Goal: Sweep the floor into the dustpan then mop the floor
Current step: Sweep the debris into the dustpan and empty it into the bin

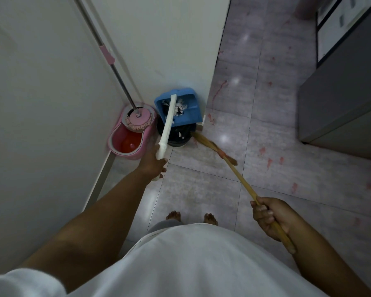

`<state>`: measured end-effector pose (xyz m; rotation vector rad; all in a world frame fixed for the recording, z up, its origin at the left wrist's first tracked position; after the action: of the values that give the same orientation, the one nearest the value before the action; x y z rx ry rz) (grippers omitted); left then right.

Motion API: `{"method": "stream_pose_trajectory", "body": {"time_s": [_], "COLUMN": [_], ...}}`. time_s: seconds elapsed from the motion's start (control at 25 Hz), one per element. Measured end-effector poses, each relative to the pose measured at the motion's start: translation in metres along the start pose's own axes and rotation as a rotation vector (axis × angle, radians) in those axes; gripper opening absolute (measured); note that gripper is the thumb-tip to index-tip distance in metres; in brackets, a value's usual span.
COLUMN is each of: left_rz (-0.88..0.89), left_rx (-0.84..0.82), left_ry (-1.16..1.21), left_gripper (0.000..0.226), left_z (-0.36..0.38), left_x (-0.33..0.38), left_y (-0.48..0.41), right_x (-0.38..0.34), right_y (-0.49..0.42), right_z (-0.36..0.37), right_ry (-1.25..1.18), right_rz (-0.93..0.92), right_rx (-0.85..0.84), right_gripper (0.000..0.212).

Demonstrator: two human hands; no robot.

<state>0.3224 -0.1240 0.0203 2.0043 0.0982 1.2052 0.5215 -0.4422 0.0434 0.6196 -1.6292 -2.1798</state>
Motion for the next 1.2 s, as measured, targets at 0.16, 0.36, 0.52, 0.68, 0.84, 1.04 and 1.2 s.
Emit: {"method": "stream_pose_trajectory", "body": {"time_s": [0.16,0.36,0.52,0.68,0.84,1.04,1.2], "left_rz": [0.023,0.035,0.038,0.054,0.067,0.072,0.077], "left_rx": [0.023,0.043,0.048,0.052,0.050,0.049,0.015], "left_ry": [-0.013,-0.010,-0.008,-0.006,0.010,0.050,0.075], "left_gripper": [0.068,0.068,0.068,0.068,0.067,0.067,0.070], "left_z": [-0.001,-0.002,-0.004,-0.005,-0.006,-0.006,-0.001], "left_x": [-0.001,-0.002,0.000,0.002,0.002,0.006,0.014], "left_y": [0.001,0.003,0.006,0.010,0.016,0.028,0.040], "right_x": [-0.002,-0.003,-0.002,-0.002,-0.003,-0.002,-0.001], "right_y": [-0.001,-0.002,0.000,0.000,0.000,0.001,0.004], "right_z": [0.001,0.002,0.003,0.003,0.002,0.001,-0.002], "right_ry": [0.010,0.003,0.005,0.011,0.013,-0.007,-0.031], "right_rz": [-0.005,-0.006,-0.003,-0.005,-0.015,-0.027,-0.046], "right_rx": [-0.003,-0.010,-0.004,0.001,0.002,-0.008,-0.002], "right_gripper": [0.028,0.028,0.028,0.028,0.027,0.026,0.027]}}
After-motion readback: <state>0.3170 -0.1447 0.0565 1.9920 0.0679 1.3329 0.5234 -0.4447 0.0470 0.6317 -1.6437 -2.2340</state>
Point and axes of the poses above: each hand's wrist, its own y-axis away from the middle knuckle, its own z-axis out of the palm, x = y × z, the point moved 8 cm from there along -y, towards the middle knuckle, and after that the axes turned 8 degrees about y, right-handed, at the moved point
